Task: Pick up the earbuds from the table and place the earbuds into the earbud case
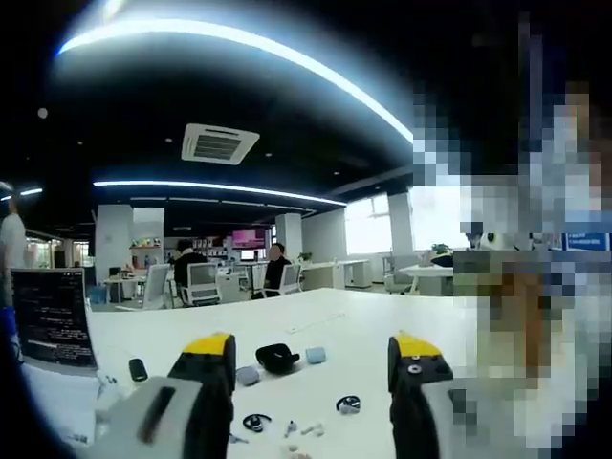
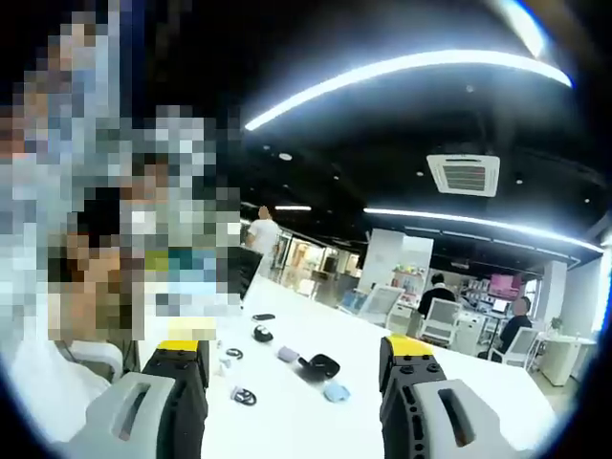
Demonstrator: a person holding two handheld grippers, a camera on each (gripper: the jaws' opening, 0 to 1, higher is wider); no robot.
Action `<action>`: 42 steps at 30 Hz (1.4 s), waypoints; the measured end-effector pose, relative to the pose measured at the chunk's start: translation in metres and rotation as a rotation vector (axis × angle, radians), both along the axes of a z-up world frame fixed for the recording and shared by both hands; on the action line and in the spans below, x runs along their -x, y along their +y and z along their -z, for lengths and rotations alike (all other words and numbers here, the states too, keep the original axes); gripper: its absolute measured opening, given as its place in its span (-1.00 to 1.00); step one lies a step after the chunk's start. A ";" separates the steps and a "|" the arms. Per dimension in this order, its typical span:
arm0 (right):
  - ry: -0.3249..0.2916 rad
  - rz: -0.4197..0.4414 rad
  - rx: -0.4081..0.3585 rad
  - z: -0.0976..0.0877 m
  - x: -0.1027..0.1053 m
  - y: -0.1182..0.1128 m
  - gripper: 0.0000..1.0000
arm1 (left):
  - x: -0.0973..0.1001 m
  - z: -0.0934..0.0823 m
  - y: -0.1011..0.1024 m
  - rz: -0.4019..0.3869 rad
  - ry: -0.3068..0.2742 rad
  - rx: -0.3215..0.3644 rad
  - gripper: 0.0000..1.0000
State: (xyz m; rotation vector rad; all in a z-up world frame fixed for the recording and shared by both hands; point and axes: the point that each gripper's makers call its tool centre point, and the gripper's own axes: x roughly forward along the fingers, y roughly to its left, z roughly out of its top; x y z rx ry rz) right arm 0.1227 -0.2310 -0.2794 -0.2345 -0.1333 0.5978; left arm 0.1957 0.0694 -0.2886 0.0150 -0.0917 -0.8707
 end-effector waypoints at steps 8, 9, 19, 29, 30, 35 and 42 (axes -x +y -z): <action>0.006 -0.001 0.005 0.002 -0.002 0.002 0.39 | -0.003 0.001 0.001 -0.002 0.008 0.008 0.28; 0.007 -0.001 0.007 0.003 -0.002 0.002 0.39 | -0.004 0.002 0.000 -0.003 0.011 0.004 0.27; 0.014 -0.003 0.010 0.006 -0.001 -0.001 0.39 | -0.007 -0.001 -0.007 0.014 0.009 0.004 0.26; 0.017 0.002 0.016 0.007 -0.001 0.001 0.39 | -0.026 0.009 0.000 0.031 0.033 -0.056 0.34; 0.018 0.000 0.017 0.008 -0.001 0.002 0.39 | -0.029 0.013 0.002 0.027 0.042 -0.088 0.35; 0.024 -0.001 0.024 0.010 -0.001 0.002 0.39 | -0.048 0.020 0.006 -0.004 0.052 -0.160 0.43; 0.025 0.003 0.023 0.010 -0.002 0.000 0.39 | -0.073 0.035 0.003 0.000 0.088 -0.263 0.39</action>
